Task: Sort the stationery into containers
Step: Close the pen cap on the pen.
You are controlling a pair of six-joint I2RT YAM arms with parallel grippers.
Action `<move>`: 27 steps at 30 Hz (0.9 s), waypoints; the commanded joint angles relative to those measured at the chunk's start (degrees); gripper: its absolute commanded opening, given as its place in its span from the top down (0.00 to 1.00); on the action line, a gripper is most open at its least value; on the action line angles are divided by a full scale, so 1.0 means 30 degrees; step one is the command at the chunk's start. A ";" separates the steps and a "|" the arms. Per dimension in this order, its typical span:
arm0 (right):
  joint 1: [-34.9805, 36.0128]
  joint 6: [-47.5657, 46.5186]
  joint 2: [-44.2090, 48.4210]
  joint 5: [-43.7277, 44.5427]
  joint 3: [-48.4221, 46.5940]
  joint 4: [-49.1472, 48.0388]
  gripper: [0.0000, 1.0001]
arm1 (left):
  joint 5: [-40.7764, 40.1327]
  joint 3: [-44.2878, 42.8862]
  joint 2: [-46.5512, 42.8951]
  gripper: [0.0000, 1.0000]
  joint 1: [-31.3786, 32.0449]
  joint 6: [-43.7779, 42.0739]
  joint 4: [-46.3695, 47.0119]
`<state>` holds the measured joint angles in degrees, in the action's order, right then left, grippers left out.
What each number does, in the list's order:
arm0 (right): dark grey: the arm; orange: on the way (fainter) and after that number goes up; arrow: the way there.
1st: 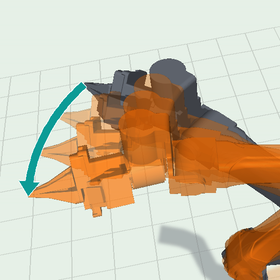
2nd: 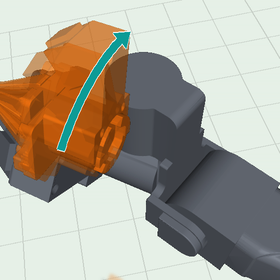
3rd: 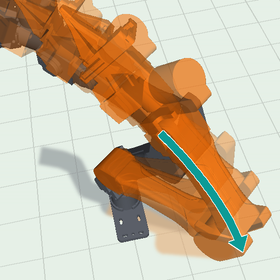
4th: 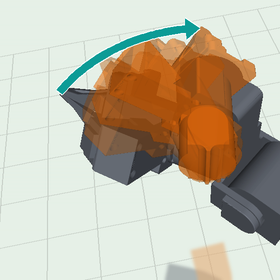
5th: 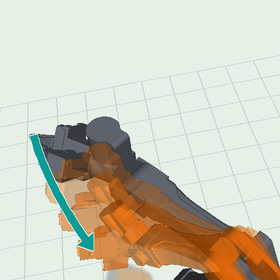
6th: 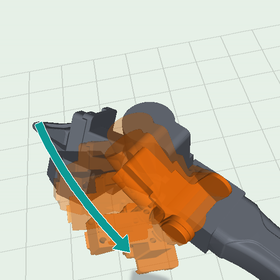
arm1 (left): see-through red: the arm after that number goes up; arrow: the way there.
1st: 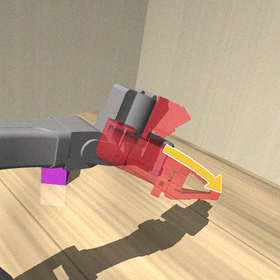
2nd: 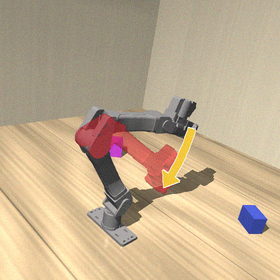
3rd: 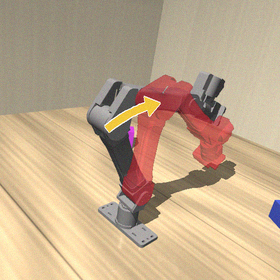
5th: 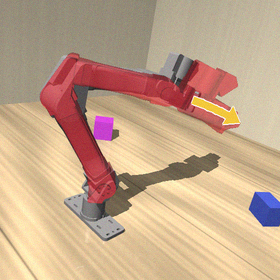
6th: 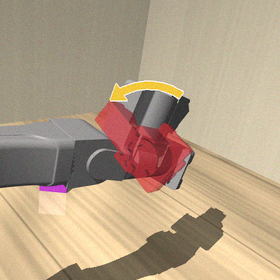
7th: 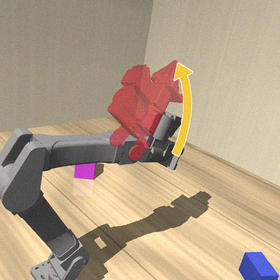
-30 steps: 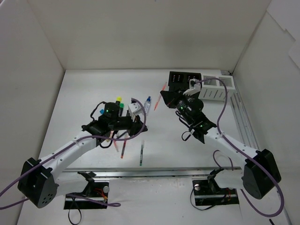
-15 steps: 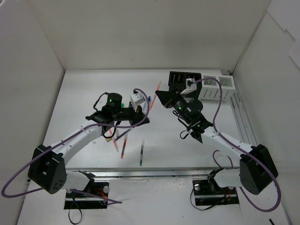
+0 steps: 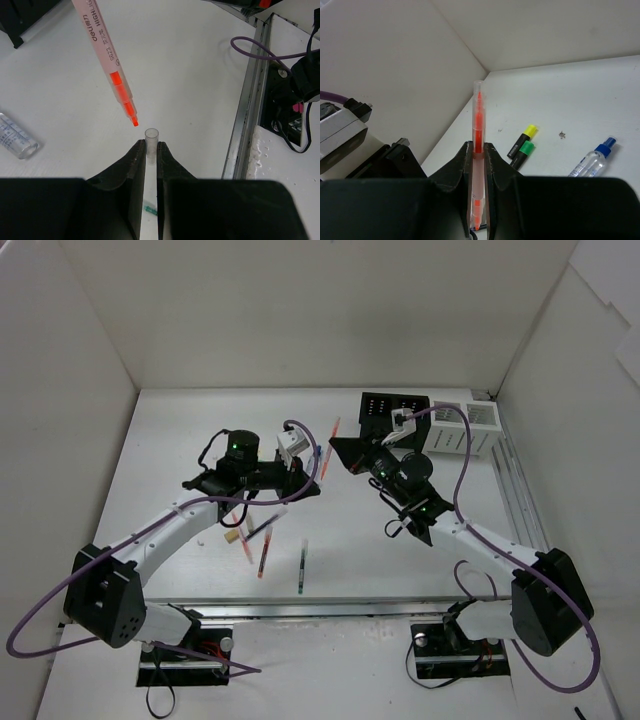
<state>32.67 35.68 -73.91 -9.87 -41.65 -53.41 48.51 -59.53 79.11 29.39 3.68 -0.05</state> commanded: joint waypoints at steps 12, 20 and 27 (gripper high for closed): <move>0.0039 -0.0234 0.0935 -0.0402 -0.0151 -0.2178 1.00 | 0.0440 -0.0900 -0.0062 0.97 -0.0274 0.0237 0.1014; 0.0390 -0.0438 0.0848 -0.0285 -0.0033 -0.2207 1.00 | 0.0763 -0.0841 0.0026 0.98 -0.0450 0.0559 0.1454; 0.0508 -0.0468 0.0467 -0.0372 -0.0267 -0.2295 1.00 | 0.0909 -0.0841 0.0113 0.98 -0.0450 0.0618 0.1600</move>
<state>33.78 35.33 -73.38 -10.76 -41.60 -53.49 49.15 -59.53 79.81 28.42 5.04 0.34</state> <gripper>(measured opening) 0.074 0.072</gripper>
